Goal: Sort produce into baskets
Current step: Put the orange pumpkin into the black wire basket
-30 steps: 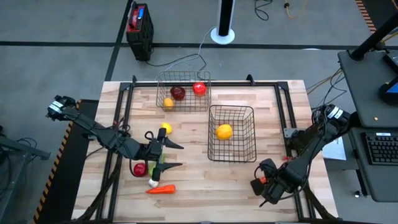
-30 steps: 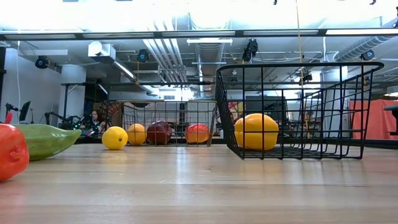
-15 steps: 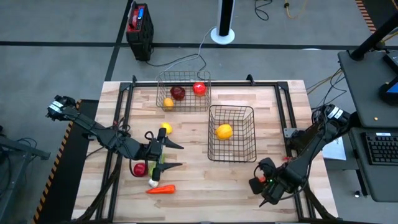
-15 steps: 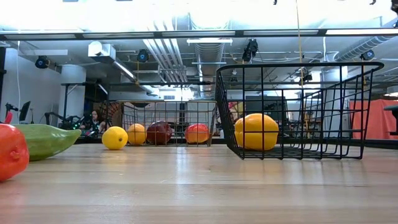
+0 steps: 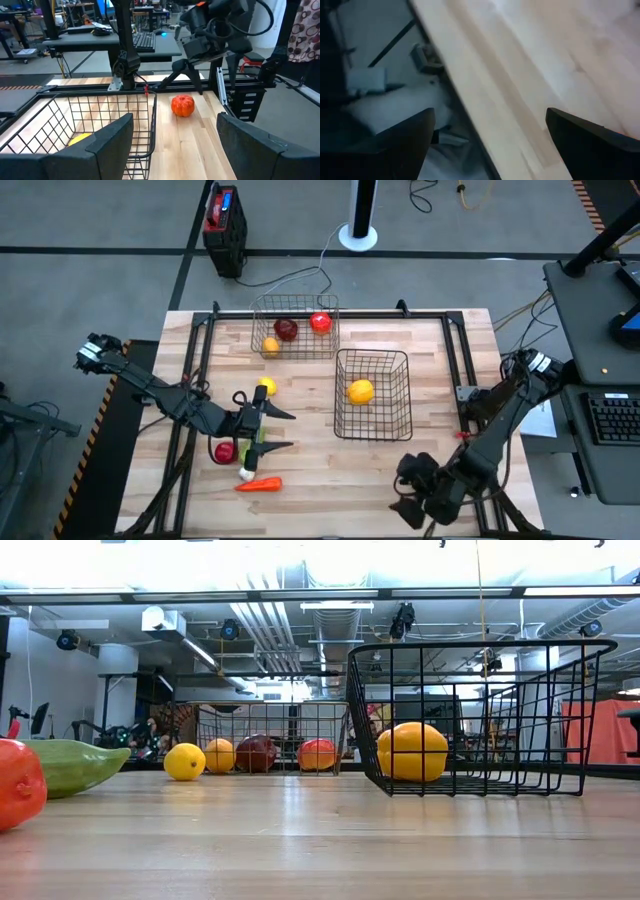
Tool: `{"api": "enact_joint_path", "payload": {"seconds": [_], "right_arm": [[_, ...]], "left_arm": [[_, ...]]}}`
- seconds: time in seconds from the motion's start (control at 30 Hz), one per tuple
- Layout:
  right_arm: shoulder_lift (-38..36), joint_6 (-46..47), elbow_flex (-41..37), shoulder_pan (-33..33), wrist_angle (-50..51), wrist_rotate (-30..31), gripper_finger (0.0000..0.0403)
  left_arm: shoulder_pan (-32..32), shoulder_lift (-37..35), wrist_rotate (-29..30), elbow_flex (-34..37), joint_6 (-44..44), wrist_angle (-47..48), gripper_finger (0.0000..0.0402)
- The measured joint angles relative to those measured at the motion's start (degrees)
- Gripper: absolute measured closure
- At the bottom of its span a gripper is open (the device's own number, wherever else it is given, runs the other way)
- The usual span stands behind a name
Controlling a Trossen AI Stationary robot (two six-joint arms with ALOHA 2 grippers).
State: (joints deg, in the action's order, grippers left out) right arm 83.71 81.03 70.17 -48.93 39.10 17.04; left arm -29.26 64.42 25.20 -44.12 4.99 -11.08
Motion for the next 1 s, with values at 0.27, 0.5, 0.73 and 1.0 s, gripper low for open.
{"api": "enact_joint_path", "payload": {"seconds": [0.27, 0.5, 0.73, 1.0], "right_arm": [[0.12, 16.84, 1.73, 0.53, 17.13, -10.81, 0.0030], [2.51, 2.60, 1.12, -0.34, 21.15, -13.67, 0.0030], [7.94, -3.35, 0.97, -1.18, 22.71, -13.47, 0.0030], [9.18, -1.91, 1.36, -5.70, 27.37, -6.26, 0.0030]], "left_arm": [[0.00, 0.00, 1.32, 0.00, -0.02, -0.01, 0.0133], [0.00, 0.00, 1.32, 0.00, -0.02, -0.01, 0.0133], [0.00, 0.00, 1.38, 0.00, -0.13, 0.10, 0.0133], [0.00, 0.00, 1.45, 0.00, -0.78, 0.10, 0.0133]]}}
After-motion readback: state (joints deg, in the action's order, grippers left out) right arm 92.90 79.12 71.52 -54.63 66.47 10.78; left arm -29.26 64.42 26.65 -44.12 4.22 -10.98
